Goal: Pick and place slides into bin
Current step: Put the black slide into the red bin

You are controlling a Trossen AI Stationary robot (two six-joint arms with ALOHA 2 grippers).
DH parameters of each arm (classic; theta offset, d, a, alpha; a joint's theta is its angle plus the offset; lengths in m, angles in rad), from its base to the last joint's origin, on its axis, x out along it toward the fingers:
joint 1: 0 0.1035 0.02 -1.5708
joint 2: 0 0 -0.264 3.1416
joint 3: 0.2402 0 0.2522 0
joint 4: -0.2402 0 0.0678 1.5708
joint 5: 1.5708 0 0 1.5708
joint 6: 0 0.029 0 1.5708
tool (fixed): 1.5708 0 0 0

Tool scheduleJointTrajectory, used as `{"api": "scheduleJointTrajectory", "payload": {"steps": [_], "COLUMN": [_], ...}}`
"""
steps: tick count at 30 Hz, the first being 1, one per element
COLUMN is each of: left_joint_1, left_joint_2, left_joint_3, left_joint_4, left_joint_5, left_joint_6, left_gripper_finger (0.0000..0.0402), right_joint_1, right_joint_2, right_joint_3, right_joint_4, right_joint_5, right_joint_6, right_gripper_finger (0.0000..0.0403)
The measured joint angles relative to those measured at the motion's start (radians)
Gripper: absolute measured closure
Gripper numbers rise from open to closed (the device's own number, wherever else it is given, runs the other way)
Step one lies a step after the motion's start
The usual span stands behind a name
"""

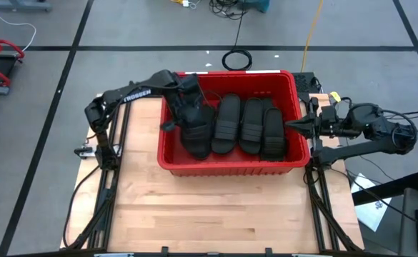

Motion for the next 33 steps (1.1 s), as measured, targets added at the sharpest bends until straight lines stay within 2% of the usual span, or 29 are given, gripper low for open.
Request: {"api": "scheduleJointTrajectory", "payload": {"steps": [11,19,27,33], "left_joint_1": [0.010,0.013,0.012,0.010], "left_joint_2": [0.026,0.121,0.128,0.129], "left_joint_3": [-0.063,-0.060,-0.060,-0.061], "left_joint_4": [0.162,0.148,0.232,0.276], "left_joint_5": [0.055,0.000,-0.008,-0.068], "left_joint_6": [0.059,0.142,0.187,0.187], "left_gripper_finger": [0.0401,0.0401,0.0400,0.0392], "right_joint_1": [0.000,0.000,0.000,0.000], "right_joint_2": [0.000,0.001,0.001,0.001], "right_joint_3": [0.000,0.000,0.000,0.000], "right_joint_4": [0.002,0.012,0.025,0.028], "right_joint_5": [0.025,0.026,0.026,0.026], "right_joint_6": [0.057,0.079,0.079,0.079], "right_gripper_finger": [0.0403,0.0403,0.0403,0.0403]}}
